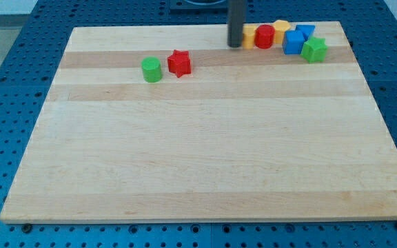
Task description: Move the red star to the bottom of the red circle
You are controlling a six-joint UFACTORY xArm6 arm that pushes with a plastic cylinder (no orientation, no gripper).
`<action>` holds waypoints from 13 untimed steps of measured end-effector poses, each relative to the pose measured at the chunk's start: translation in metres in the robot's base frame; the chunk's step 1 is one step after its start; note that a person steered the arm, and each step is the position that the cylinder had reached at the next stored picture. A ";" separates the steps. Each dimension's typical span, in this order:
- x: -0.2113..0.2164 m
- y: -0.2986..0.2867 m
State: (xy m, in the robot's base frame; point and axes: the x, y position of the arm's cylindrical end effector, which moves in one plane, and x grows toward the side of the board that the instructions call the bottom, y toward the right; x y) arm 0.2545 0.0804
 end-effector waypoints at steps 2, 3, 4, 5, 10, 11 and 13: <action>0.013 0.014; 0.066 -0.010; 0.117 -0.081; 0.141 -0.166; 0.065 -0.135; 0.036 -0.103; 0.008 -0.057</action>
State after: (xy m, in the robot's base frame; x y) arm 0.2622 0.0238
